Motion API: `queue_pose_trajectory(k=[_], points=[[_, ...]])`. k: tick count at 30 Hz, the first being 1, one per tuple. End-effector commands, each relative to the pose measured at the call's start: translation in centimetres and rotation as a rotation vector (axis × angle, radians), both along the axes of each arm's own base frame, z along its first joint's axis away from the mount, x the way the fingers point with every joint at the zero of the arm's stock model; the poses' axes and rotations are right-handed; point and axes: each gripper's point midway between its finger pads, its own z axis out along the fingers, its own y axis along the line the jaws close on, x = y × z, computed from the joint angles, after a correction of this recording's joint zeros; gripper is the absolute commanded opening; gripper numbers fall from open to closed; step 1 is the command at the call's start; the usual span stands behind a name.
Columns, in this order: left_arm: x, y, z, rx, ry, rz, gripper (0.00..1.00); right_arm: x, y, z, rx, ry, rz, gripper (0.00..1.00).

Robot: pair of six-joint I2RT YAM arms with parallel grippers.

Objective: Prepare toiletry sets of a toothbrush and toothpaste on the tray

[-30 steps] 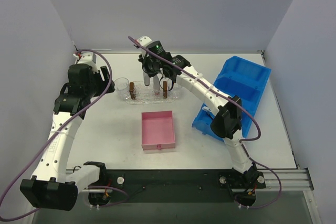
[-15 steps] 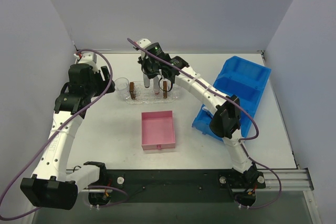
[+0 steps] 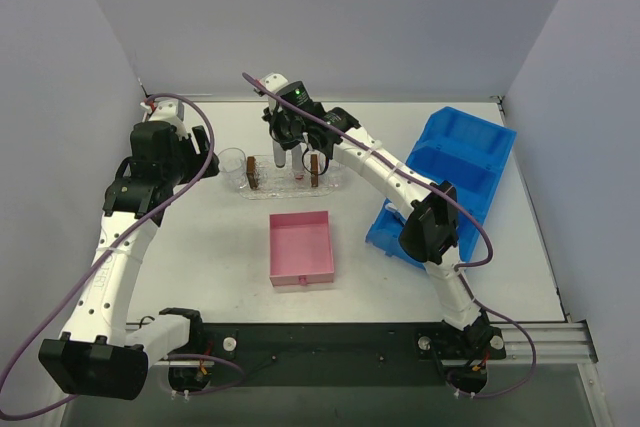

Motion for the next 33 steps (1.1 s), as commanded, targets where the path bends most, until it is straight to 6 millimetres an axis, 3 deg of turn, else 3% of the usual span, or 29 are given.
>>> queue_pose_trajectory(k=[1, 11, 33], points=[[0.6, -0.3, 1.4, -0.007, -0.058, -0.011, 0.77, -0.1, 0.0, 3.2, 0.053, -0.052, -0.004, 0.00], [0.5, -0.3, 1.4, -0.010, -0.057, -0.011, 0.77, 0.2, 0.5, 6.2, 0.124, -0.093, -0.022, 0.00], [0.4, -0.4, 1.4, -0.019, -0.060, -0.013, 0.76, -0.5, 0.3, 8.1, 0.132, -0.135, -0.022, 0.00]])
